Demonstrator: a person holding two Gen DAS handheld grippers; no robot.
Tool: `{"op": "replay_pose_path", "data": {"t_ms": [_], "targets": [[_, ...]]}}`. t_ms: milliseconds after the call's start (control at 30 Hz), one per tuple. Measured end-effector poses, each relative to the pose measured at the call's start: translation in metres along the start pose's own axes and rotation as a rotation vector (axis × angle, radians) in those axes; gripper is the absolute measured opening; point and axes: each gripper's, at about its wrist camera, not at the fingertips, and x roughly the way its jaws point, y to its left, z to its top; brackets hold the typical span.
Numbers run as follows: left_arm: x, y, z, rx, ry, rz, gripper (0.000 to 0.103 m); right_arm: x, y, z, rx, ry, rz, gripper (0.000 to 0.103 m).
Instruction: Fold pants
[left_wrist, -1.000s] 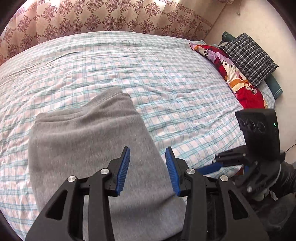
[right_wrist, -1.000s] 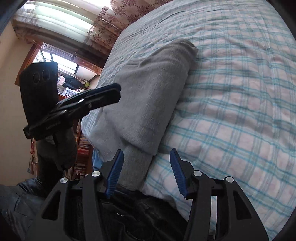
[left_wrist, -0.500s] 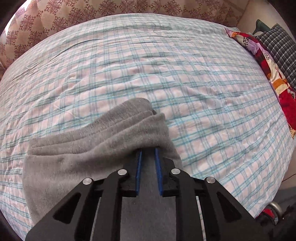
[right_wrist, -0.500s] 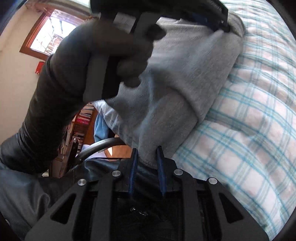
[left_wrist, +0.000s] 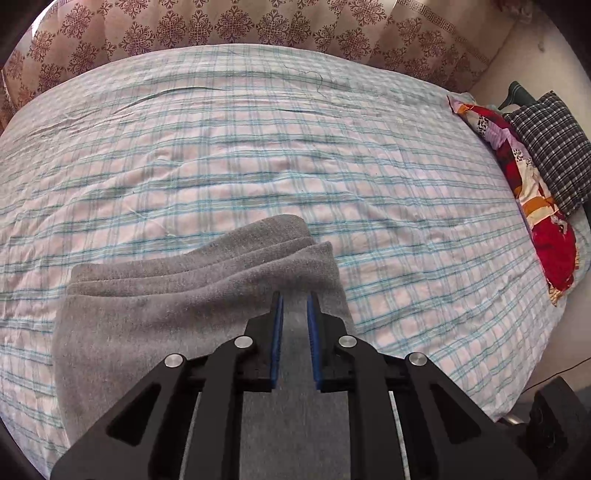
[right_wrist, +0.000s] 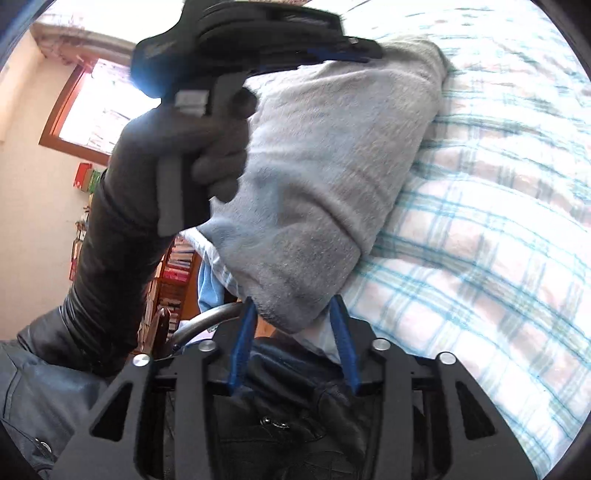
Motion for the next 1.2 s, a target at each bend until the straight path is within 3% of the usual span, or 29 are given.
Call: {"op": "replay_pose_path", "data": {"t_ms": [33, 200, 267, 433, 533, 700, 1000, 1200], "targets": [[-0.01, -0.002, -0.005, 0.011, -0.006, -0.009, 0.016, 0.001, -0.001, 0.0, 0.004, 0.005, 0.007, 0.046], [-0.054, -0.019, -0.055, 0.097, -0.005, -0.056, 0.043, 0.003, 0.004, -0.004, -0.023, 0.036, -0.008, 0.046], [-0.062, -0.021, -0.085, 0.098, 0.038, -0.08, 0.045, 0.002, 0.004, -0.005, -0.021, 0.034, -0.008, 0.046], [-0.069, -0.001, -0.146, -0.071, 0.14, -0.171, 0.045, 0.006, 0.01, -0.009, -0.037, 0.054, -0.004, 0.046], [-0.075, 0.004, -0.166, -0.152, 0.137, -0.222, 0.045, 0.005, 0.016, -0.017, -0.068, 0.064, -0.011, 0.046], [-0.083, -0.006, -0.176, -0.152, 0.107, -0.236, 0.054, -0.016, 0.014, -0.016, -0.063, 0.0, -0.042, 0.046], [-0.075, -0.028, -0.181, -0.165, 0.148, -0.24, 0.061, -0.046, -0.013, -0.007, 0.025, -0.171, -0.142, 0.046], [-0.061, -0.039, -0.177, -0.188, 0.154, -0.176, 0.063, -0.057, -0.03, 0.015, 0.066, -0.26, -0.208, 0.049]]}}
